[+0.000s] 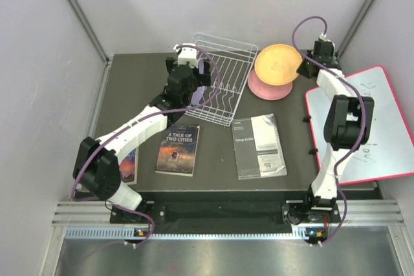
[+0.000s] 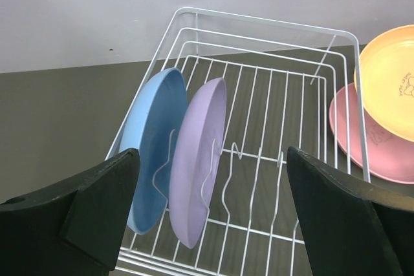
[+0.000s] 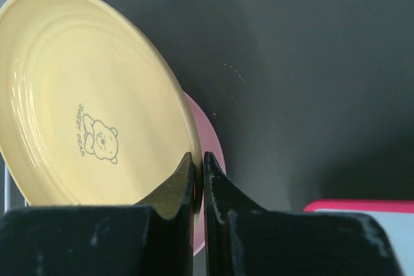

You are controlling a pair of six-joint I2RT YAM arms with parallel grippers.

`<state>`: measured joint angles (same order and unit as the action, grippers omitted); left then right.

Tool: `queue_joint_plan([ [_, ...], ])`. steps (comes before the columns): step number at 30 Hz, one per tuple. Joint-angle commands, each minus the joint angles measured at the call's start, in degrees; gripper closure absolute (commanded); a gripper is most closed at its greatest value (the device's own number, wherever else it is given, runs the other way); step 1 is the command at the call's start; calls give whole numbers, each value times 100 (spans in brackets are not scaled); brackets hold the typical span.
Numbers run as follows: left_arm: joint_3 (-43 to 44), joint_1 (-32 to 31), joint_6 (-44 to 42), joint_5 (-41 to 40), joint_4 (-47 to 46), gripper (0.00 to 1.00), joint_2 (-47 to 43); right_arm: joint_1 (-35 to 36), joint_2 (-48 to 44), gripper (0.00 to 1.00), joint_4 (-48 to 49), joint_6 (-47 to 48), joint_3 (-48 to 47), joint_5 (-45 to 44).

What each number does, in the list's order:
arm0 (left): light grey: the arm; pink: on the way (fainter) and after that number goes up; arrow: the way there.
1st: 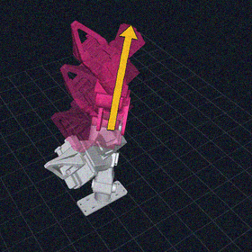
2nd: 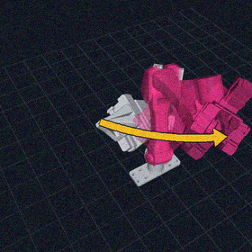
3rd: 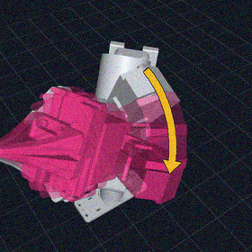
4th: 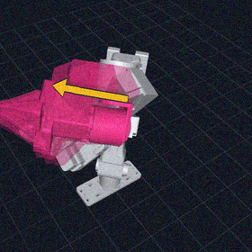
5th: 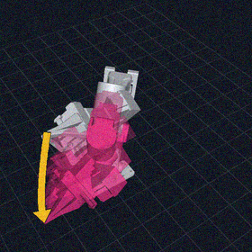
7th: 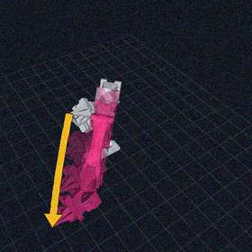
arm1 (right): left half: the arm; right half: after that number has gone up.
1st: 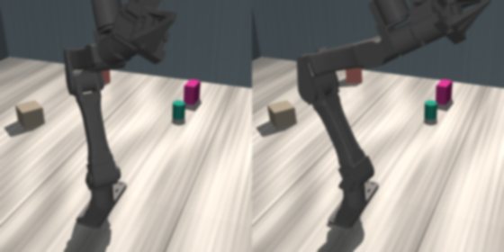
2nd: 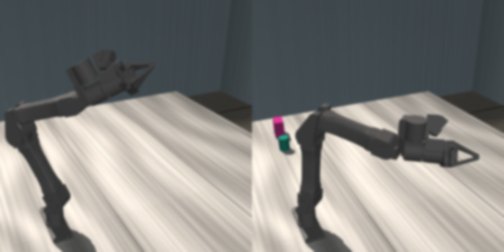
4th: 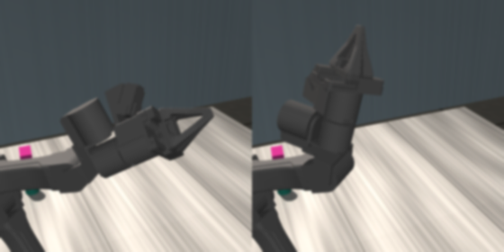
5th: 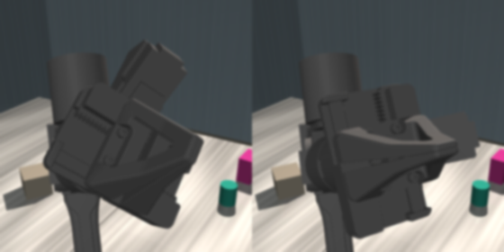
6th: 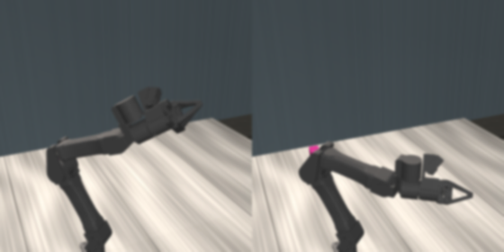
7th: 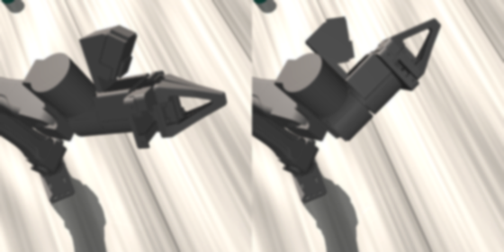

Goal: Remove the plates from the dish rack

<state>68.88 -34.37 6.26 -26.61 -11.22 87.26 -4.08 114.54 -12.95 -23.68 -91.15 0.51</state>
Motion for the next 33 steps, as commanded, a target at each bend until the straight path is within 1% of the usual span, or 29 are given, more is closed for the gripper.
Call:
queue_joint_plan([
  [1,-59,97,42,15,-328,1,-131,109,244,100,-269,101,-587,89],
  [8,-77,202,94,95,-301,1,-175,205,437,100,-550,100,-728,98],
  [11,-85,246,147,156,-293,1,-175,258,437,96,-542,118,-623,185],
  [12,-77,247,156,165,-284,1,-175,267,437,93,-516,144,-605,351],
  [14,-77,273,191,209,-284,1,-157,311,455,87,-577,215,-570,371],
  [15,-59,282,200,235,-275,1,-148,320,420,76,-560,206,-535,336],
  [17,-59,299,217,253,-258,1,-148,320,376,67,-559,197,-448,353],
  [18,-59,299,218,262,-249,1,-157,320,341,59,-559,206,-430,353],
  [20,-68,317,226,262,-249,1,-166,328,306,54,-664,241,-430,309],
  [21,-77,326,235,262,-240,1,-192,329,245,48,-717,285,-447,187],
  [23,-85,343,226,253,-231,1,-201,364,17,46,-779,355,-386,-15],
  [24,-94,361,226,244,-222,1,-236,364,-80,43,-779,416,-351,-329],
  [25,-103,370,235,253,-222,1,-236,364,-177,39,-779,461,-281,-428],
  [27,-129,396,244,262,-214,1,-271,547,-432,38,-832,531,-262,-744],
  [30,-173,422,288,270,-214,1,-306,697,-740,38,-595,706,-78,-536],
  [33,-200,440,340,297,-231,1,-333,1039,-697,38,-691,821,-244,-193],
])
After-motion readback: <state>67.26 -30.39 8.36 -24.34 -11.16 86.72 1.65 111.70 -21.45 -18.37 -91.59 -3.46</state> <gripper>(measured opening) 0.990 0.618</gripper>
